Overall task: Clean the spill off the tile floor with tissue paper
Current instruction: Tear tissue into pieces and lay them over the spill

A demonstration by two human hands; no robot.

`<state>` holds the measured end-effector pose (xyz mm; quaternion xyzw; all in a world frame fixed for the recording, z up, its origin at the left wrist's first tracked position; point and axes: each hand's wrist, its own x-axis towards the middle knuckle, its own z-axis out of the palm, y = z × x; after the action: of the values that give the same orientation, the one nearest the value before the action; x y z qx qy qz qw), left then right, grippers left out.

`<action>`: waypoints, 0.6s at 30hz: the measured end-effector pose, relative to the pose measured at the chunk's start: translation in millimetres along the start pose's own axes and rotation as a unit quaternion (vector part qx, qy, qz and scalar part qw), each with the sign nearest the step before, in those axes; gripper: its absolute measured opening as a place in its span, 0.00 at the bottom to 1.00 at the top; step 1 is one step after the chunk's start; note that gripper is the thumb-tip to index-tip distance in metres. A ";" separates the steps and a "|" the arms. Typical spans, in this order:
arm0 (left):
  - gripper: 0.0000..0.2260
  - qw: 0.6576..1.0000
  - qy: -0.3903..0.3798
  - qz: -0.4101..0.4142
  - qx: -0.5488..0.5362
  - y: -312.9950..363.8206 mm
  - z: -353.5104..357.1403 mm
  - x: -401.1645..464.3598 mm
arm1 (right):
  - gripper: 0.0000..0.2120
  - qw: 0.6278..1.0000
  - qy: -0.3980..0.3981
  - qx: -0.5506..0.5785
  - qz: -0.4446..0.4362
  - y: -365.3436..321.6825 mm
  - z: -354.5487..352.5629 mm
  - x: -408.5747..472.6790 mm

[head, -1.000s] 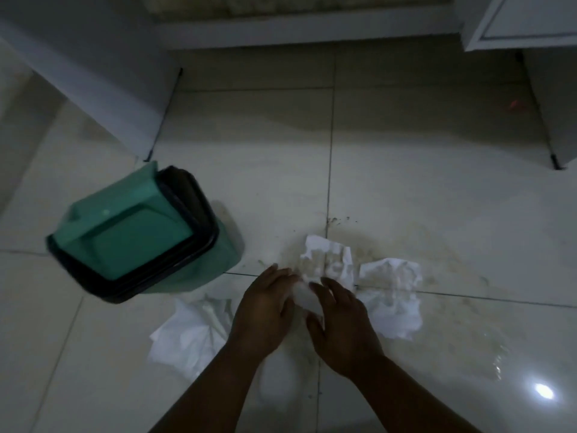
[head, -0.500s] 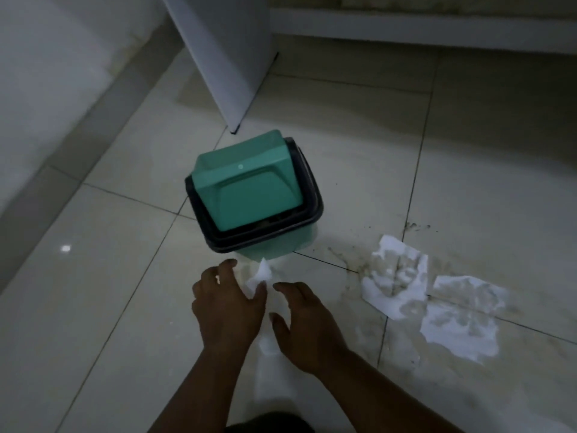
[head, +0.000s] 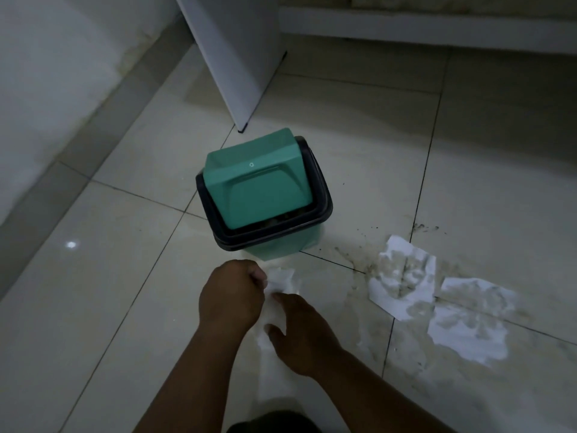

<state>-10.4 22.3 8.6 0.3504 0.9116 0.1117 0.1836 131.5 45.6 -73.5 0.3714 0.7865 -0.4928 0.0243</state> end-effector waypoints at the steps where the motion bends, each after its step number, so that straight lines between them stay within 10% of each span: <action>1: 0.10 1.000 -0.001 0.004 -0.003 0.2 -0.6 -0.4 | 0.32 1.000 0.002 0.007 0.003 0.9 0.9 0.8; 8: 0.08 0.990 -0.079 0.004 -0.120 0.3 4.7 -2.3 | 0.35 0.995 0.071 0.075 0.014 2.4 -0.2 -0.1; 18: 0.11 0.972 -0.103 0.018 -0.211 -4.4 26.4 -7.6 | 0.05 0.971 0.223 0.084 -0.011 4.1 -17.2 6.4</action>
<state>3.1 15.9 -14.9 0.3296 0.8371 0.2682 0.3445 135.0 63.8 -70.3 0.4644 0.7318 -0.4619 -0.1883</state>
